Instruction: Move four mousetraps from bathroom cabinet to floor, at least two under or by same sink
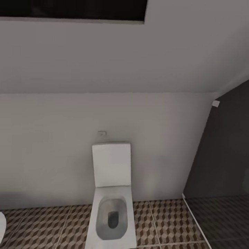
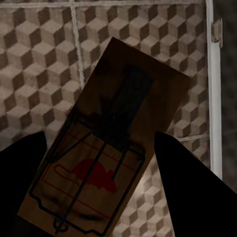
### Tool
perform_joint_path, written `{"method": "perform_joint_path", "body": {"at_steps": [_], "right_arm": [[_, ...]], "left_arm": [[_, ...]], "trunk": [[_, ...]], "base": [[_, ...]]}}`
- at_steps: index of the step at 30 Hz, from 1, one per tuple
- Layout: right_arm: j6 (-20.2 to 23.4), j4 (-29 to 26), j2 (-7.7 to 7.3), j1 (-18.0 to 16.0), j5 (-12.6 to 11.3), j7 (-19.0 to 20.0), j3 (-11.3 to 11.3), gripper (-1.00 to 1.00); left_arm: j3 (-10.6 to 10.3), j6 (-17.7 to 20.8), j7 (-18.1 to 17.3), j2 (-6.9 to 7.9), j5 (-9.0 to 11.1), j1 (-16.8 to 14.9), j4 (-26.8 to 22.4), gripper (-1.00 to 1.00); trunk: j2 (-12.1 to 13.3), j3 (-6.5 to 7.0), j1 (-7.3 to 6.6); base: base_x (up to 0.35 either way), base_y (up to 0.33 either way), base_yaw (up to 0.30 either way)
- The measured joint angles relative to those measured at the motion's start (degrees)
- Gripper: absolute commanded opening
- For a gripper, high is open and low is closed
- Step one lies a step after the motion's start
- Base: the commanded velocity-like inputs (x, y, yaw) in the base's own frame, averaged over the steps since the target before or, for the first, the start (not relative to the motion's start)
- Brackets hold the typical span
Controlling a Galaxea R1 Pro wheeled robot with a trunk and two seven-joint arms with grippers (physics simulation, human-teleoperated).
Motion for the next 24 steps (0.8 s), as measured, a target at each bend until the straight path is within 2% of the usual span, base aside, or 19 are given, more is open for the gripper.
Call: {"method": "perform_joint_path", "body": {"at_steps": [9,19,24], "right_arm": [[0.00,-0.01,-0.04,0.01,0.00,0.00,0.00,-1.00],[0.00,-0.01,-0.03,0.01,-0.04,0.00,0.00,-1.00],[0.00,-0.01,-0.05,0.01,-0.07,0.00,0.00,-1.00]], "left_arm": [[-0.20,0.06,-0.06,-0.05,-0.92,0.00,-0.26,-1.00],[-0.15,0.07,-0.07,-0.15,-1.02,-0.01,-0.51,-1.00],[-0.17,0.08,-0.13,-0.31,-1.10,-0.01,-0.53,-1.00]], "trunk": [[-0.01,0.00,-0.03],[0.00,0.00,0.00],[-0.01,0.00,-0.02]], "base": [[0.224,0.000,0.069],[0.067,0.000,0.004],[0.206,0.000,0.000]]}}
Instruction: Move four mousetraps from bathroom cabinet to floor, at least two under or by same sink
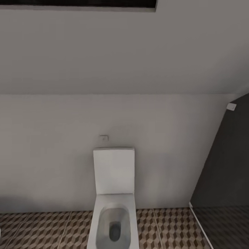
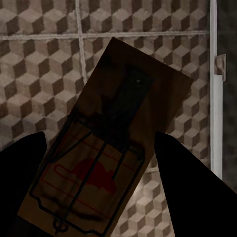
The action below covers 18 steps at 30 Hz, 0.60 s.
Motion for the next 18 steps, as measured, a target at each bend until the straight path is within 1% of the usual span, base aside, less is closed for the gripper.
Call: {"method": "perform_joint_path", "body": {"at_steps": [3,8,12,18], "right_arm": [[0.00,0.00,0.01,0.00,0.03,0.00,0.00,-1.00],[0.04,0.00,0.04,0.00,0.06,0.00,0.00,-1.00],[0.01,0.01,0.04,-0.01,0.07,0.00,0.00,-1.00],[0.00,0.01,0.05,-0.01,0.06,-0.01,0.00,-1.00]], "left_arm": [[-0.04,0.00,-0.01,-0.04,-0.02,0.00,0.00,-1.00],[-0.01,-0.01,-0.02,-0.05,-0.02,0.00,-0.01,-1.00],[0.01,0.00,-0.02,-0.05,-0.02,0.01,-0.03,-1.00],[0.01,0.00,-0.02,-0.05,-0.04,0.01,-0.03,-1.00]], "trunk": [[0.00,0.00,0.01],[0.01,0.00,0.02],[0.01,0.00,0.02],[0.01,0.00,0.02]], "base": [[0.167,0.000,0.000],[0.050,0.000,0.028],[0.012,0.000,0.186],[0.003,0.000,0.249]]}}
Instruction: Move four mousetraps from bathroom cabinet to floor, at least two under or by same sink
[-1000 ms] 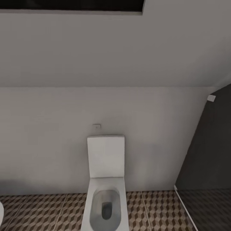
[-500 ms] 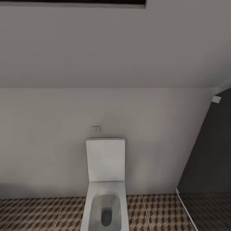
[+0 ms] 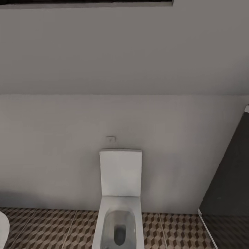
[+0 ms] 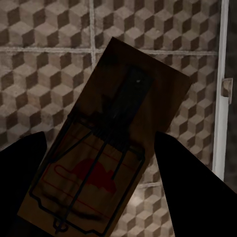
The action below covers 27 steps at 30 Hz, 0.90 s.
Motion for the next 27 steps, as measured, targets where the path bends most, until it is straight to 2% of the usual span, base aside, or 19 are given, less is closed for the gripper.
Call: {"method": "perform_joint_path", "body": {"at_steps": [7,20,23,27], "right_arm": [[0.00,0.00,0.00,0.00,-0.01,0.00,0.00,-1.00],[-0.08,-0.01,-0.01,0.01,-0.06,-0.01,0.00,-1.00],[-0.10,-0.01,-0.01,0.01,-0.07,0.00,0.00,-1.00],[-0.10,-0.01,-0.01,0.01,-0.07,0.00,0.00,-1.00]], "left_arm": [[0.00,-0.01,0.00,-0.04,0.05,0.00,0.01,-1.00],[-0.47,0.04,-0.07,-0.01,-0.28,-0.01,-0.35,-1.00],[-1.19,0.07,-0.08,0.04,-1.40,-0.01,-0.45,-1.00],[-2.36,0.09,-0.08,0.04,-4.16,-0.01,-0.63,-1.00]], "trunk": [[0.00,0.00,0.00],[0.00,0.00,0.00],[0.00,0.00,0.00],[0.00,0.00,0.00]], "base": [[0.000,0.000,0.194],[0.000,0.000,0.021],[0.000,0.000,0.001],[0.027,0.011,0.000]]}}
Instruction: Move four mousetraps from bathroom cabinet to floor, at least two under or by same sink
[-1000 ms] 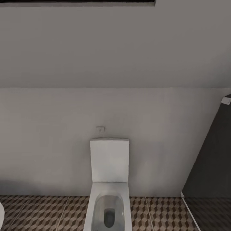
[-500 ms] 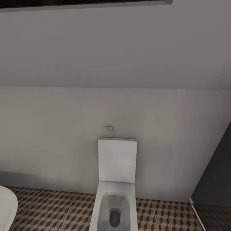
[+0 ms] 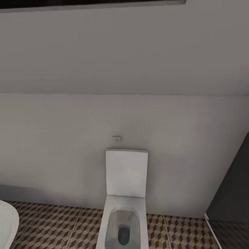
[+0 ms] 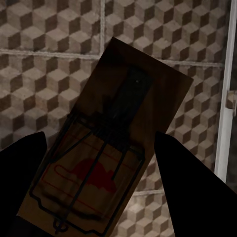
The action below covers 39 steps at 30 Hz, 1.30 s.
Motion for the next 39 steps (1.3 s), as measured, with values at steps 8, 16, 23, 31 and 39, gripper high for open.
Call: {"method": "perform_joint_path", "body": {"at_steps": [8,16,23,31,39], "right_arm": [[0.00,-0.01,0.00,0.00,0.00,0.03,0.00,-1.00],[0.00,0.00,0.11,0.00,-0.03,0.00,0.00,-1.00],[0.01,-0.01,0.23,0.01,-0.07,-0.06,0.00,-1.00],[0.01,0.00,0.23,0.00,-0.08,-0.08,0.00,-1.00],[0.01,0.00,0.21,0.00,-0.08,-0.08,0.00,-1.00]], "left_arm": [[-0.45,-0.01,-0.02,-0.12,-3.39,0.00,-0.13,-1.00],[-0.50,-0.07,0.00,-0.14,-4.40,0.00,-0.14,-1.00],[-0.45,-0.08,0.05,-0.14,-4.46,-0.01,-0.10,-1.00],[-0.42,-0.09,0.12,-0.16,-4.45,0.00,-0.06,-1.00],[-0.38,-0.08,0.21,-0.14,-4.44,0.00,-0.06,-1.00]], "trunk": [[0.00,0.00,-0.02],[0.00,0.00,0.00],[0.00,0.00,0.00],[0.00,0.00,0.00],[0.00,0.00,0.01]], "base": [[0.182,0.156,0.000],[0.083,0.075,-0.008],[0.008,0.007,-0.166],[0.001,0.001,-0.126],[0.000,0.000,-0.013]]}}
